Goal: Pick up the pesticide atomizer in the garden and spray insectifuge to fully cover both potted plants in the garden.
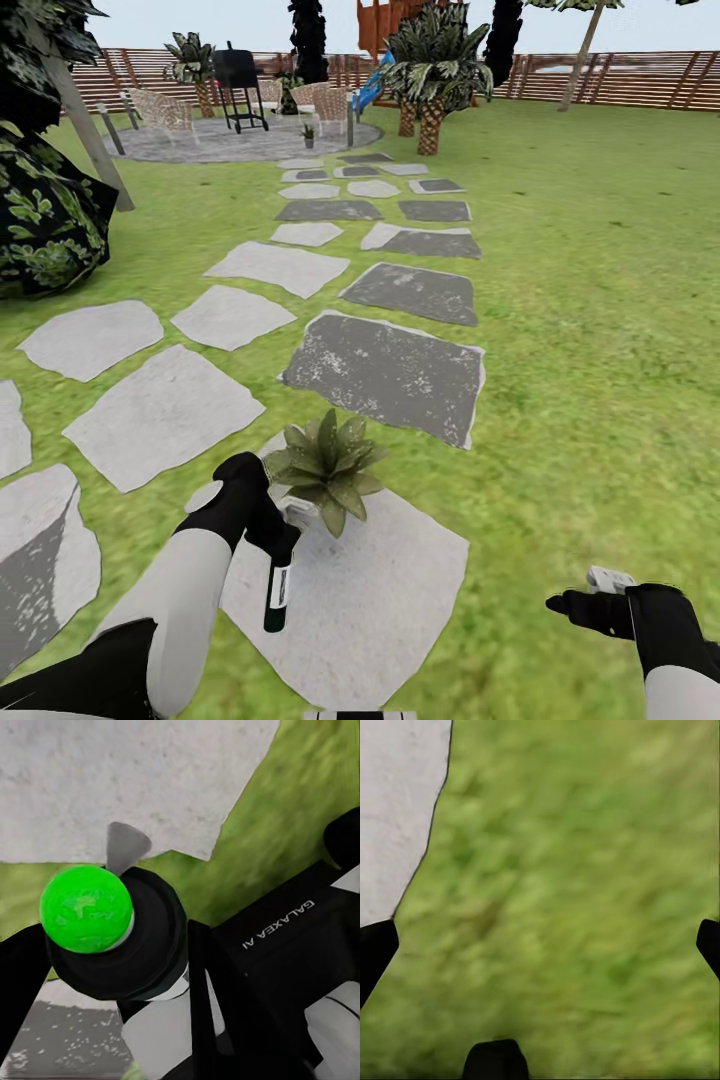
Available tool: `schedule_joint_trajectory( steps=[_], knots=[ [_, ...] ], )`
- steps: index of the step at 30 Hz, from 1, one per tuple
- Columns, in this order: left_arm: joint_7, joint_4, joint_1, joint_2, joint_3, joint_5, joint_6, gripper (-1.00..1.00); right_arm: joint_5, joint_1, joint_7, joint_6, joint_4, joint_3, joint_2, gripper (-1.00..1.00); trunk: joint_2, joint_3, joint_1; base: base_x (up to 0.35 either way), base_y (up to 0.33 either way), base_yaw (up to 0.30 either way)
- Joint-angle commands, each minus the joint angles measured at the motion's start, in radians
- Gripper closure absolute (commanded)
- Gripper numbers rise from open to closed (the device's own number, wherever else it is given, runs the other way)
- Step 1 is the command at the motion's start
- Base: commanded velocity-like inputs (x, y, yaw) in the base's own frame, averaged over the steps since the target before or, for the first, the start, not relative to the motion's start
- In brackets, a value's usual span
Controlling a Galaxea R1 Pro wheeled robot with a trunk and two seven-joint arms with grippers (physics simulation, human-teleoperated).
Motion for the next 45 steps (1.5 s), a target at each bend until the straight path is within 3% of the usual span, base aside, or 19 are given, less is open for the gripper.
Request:
schedule_joint_trajectory(
  steps=[1,6,13,25,28,31,45],
  knots=[
    [-0.01,-0.001,-0.001,-0.001,0.005,-0.011,0.01,1.0,0.011,-0.001,0.01,0.001,-0.002,-0.004,0.001,-1.0,0.0,-0.001,-0.001,-0.204,0.181,0.0],
    [-0.009,-0.002,-0.002,-0.001,0.001,-0.015,0.009,1.0,0.008,-0.001,0.013,0.001,-0.003,-0.004,0.001,-1.0,0.0,-0.001,-0.001,-0.055,0.048,0.0],
    [-0.01,0.001,-0.004,-0.001,0.001,-0.052,0.008,1.0,0.01,-0.001,0.012,0.001,-0.007,-0.002,0.002,-1.0,0.0,-0.001,-0.001,-0.031,0.002,0.0],
    [-0.01,0.0,-0.009,-0.001,0.003,-0.069,0.007,1.0,0.009,-0.001,0.015,0.001,-0.008,-0.002,0.009,-1.0,0.0,-0.001,-0.001,-0.267,0.157,0.0],
    [-0.01,-0.001,-0.039,-0.001,0.001,-0.082,0.007,1.0,0.009,-0.001,0.015,0.002,-0.008,-0.002,0.01,-1.0,0.0,-0.001,-0.001,-0.224,0.256,0.0],
    [-0.01,-0.001,-0.103,-0.001,-0.004,-0.086,0.007,1.0,0.008,-0.001,0.015,0.003,-0.009,-0.002,0.014,-1.0,0.0,0.0,-0.001,-0.193,0.273,0.0],
    [-0.01,0.002,-0.11,-0.001,-0.005,-0.085,0.007,1.0,0.007,-0.001,0.015,0.003,-0.008,-0.002,0.016,-1.0,0.0,0.0,-0.001,-0.125,0.292,0.0]
  ],
)
